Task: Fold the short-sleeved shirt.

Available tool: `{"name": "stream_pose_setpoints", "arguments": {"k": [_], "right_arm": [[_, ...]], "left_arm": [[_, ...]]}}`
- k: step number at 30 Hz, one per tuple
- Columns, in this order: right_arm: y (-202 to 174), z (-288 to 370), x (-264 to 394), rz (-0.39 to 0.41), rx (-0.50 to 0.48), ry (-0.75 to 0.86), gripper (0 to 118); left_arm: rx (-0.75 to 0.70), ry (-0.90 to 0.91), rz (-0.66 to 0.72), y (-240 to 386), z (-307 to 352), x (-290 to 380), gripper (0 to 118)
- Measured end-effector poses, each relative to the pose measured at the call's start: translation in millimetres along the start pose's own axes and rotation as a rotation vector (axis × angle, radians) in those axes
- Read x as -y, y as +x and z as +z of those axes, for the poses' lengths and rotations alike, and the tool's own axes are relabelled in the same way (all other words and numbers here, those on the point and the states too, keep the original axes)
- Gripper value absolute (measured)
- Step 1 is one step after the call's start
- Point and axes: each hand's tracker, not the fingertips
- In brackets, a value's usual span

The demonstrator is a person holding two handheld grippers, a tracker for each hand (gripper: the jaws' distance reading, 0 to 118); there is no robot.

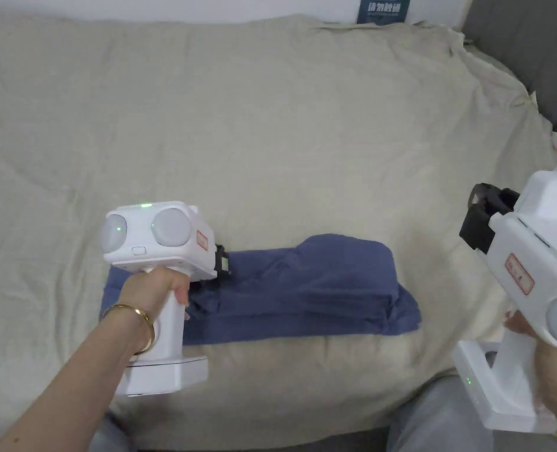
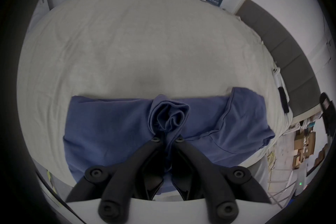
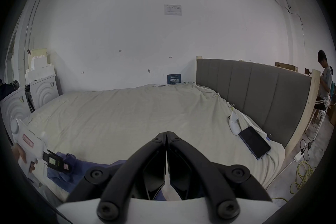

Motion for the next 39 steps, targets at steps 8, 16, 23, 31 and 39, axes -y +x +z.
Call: {"name": "stream_pose_setpoints", "arguments": {"k": [8, 16, 23, 31, 39], "right_arm": [[-1.6, -0.1, 2.1, 0.008, 0.002, -0.012, 0], [-8.2, -1.7, -0.6, 0.006, -0.019, -0.003, 0], [-11.0, -4.1, 0.9, 0.004, -0.027, -0.011, 0], [-6.8, -3.2, 1.8, 0.008, -0.019, -0.021, 0], [-4.0, -3.7, 4.6, 0.003, -0.011, -0.037, 0]], "left_arm": [[0.200, 0.034, 0.006, 8.3, 22.9, -8.1, 103], [0.036, 0.320, -0.045, -30.2, 66.5, -15.1, 49], [-0.034, 0.362, -0.032, -40.2, 44.5, 23.7, 0], [-0.009, 0.257, -0.064, -3.8, -9.0, 69.1, 0], [-0.085, 0.338, -0.181, 30.1, -21.1, 92.1, 0]]}}
